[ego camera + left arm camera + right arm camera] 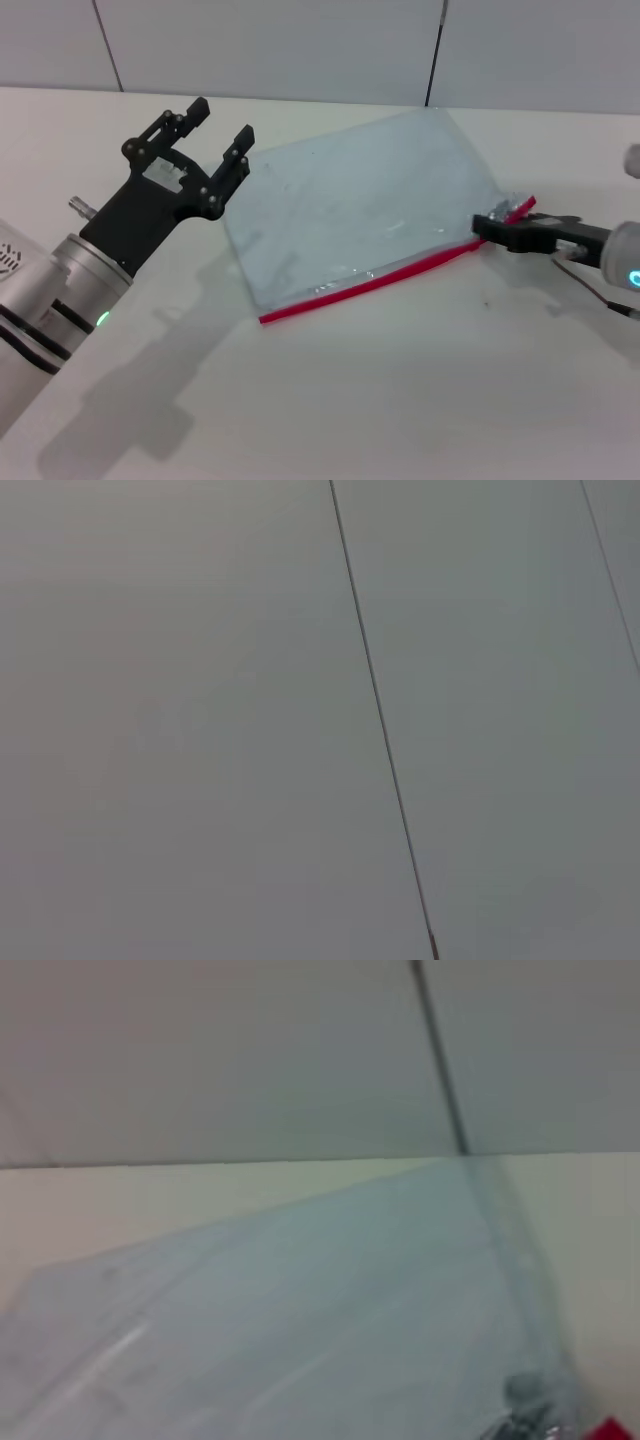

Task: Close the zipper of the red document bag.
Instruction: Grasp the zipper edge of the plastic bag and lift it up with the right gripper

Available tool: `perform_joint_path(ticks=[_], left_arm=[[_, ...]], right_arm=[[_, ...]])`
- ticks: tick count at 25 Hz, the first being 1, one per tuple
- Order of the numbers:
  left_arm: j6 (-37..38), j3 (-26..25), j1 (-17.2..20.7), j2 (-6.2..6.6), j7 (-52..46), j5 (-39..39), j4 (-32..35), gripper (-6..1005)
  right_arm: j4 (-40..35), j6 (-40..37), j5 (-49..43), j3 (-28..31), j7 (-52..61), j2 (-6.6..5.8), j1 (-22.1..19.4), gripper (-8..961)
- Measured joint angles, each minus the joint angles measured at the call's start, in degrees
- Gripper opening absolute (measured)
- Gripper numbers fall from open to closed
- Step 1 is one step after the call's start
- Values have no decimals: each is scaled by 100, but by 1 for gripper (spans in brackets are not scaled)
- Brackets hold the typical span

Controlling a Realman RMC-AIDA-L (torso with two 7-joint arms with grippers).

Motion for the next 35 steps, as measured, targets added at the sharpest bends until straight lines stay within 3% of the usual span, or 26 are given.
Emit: perform_joint_path(ticks=[13,24,29,35], left_arm=[[0,0,-41,-5,0,0,-16,520],[-16,0,-42,-5,0,0,-16,512],[-19,0,-42,-5,0,0,-12,509],[-114,59,-61,-2,9,52,-15,505]], right_arm=[[169,321,68,12,-3,33,228,567],[332,270,95,100,-494,42,279,144],[342,99,99,103,-597,42,294,98],[340,-877,545,250,-1195,42,125,48]])
